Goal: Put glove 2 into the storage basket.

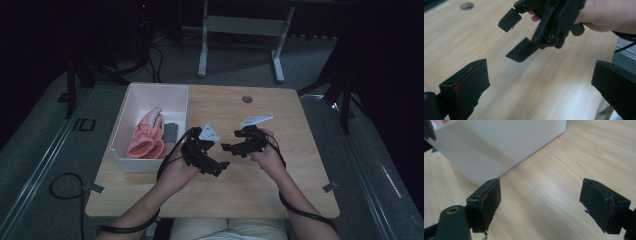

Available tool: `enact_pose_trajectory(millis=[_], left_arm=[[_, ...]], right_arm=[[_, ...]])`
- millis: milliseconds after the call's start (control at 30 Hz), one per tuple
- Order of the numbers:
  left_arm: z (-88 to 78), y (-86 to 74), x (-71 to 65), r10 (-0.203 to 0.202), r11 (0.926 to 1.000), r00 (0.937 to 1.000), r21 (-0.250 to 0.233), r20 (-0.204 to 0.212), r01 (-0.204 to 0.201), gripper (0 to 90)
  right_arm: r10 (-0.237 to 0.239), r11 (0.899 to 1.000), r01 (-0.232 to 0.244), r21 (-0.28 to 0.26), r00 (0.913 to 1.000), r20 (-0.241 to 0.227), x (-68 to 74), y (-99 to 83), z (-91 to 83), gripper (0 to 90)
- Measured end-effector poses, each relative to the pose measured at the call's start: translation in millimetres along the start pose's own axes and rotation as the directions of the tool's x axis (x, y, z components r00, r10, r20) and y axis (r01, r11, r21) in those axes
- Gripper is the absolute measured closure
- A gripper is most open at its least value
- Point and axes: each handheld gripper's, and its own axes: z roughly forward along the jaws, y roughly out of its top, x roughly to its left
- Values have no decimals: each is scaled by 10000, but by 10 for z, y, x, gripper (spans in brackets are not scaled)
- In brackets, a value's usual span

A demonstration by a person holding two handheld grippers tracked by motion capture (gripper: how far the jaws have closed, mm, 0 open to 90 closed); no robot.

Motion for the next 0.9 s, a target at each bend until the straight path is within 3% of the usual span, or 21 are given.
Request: enact_pose_trajectory(millis=[200, 433, 900], left_arm=[[158, -112, -93, 133, 9997, 9994, 222, 328, -140, 10], [337, -241, -199, 344, 9994, 9975, 51, 624, -348, 10], [687, -528, -234, 504, 9987, 9920, -29, 1156, -504, 10]], right_arm=[[63, 9999, -62, 97, 10000, -71, -44, -204, -4, 172], [59, 10000, -59, 19, 9999, -119, -81, -429, -22, 173], [149, 9999, -150, 68, 9998, 157, -177, -801, -92, 172]])
